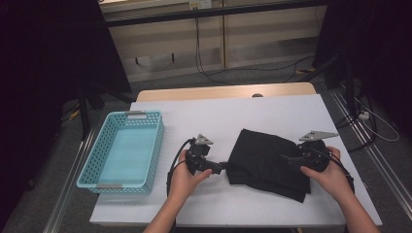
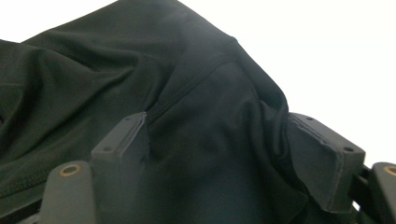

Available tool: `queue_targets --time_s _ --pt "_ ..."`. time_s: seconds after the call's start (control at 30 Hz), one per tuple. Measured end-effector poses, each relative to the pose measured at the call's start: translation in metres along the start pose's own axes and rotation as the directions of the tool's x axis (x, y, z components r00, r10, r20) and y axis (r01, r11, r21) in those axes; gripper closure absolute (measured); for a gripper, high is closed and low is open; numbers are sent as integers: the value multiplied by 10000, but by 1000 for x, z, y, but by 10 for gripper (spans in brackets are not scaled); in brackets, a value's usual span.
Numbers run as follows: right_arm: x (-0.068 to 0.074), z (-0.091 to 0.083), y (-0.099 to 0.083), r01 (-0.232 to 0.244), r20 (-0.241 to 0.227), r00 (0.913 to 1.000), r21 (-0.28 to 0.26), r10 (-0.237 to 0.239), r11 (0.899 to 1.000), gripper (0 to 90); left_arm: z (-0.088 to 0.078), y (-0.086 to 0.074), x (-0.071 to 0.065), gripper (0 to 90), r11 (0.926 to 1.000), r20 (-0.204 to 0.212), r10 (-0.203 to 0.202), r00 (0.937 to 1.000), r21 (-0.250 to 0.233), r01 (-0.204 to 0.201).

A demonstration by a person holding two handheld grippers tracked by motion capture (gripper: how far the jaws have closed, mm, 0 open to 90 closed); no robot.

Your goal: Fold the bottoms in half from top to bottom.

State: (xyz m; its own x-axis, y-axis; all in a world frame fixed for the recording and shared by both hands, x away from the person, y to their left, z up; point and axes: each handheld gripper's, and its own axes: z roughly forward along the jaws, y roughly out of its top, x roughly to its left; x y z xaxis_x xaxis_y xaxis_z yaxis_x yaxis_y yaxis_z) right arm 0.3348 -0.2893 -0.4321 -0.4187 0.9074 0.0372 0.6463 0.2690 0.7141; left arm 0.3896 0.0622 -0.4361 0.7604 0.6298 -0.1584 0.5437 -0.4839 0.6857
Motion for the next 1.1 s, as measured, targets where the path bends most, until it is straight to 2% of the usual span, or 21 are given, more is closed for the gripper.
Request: queue_targets --time_s 0.33,0.43,0.57,0.8,0.9,1.0,1.07,1.1 --pt "5 -1 3 88 -98 9999 -120 -89 9999 216 11 10 0 135 9998 -82 -17 10000 -215 15" --pt "8 -2 4 281 -166 9995 -312 -286 9991 219 11 13 -3 134 9986 -129 -107 9999 -529 100" --pt "12 -2 5 390 -263 9989 -345 -400 9986 223 15 12 -7 134 9994 -134 72 9999 -328 -76" --pt "15 0 4 597 -268 9978 -243 -603 9979 225 21 0 -18 148 9987 -118 446 9989 254 -443" --pt "14 0 3 623 -244 9977 -190 -628 9979 224 16 -2 -21 151 9989 -83 446 9990 164 -444" --pt "14 -1 3 562 -256 9981 -207 -568 9982 224 11 -5 -22 163 9998 59 198 9998 89 -199" --pt "14 -1 3 553 -254 9981 -229 -559 9982 224 11 -8 -24 179 9993 135 247 9996 270 -251" --pt "14 -1 4 552 -249 9981 -241 -558 9982 224 12 -9 -24 215 9988 158 311 9994 381 -316"
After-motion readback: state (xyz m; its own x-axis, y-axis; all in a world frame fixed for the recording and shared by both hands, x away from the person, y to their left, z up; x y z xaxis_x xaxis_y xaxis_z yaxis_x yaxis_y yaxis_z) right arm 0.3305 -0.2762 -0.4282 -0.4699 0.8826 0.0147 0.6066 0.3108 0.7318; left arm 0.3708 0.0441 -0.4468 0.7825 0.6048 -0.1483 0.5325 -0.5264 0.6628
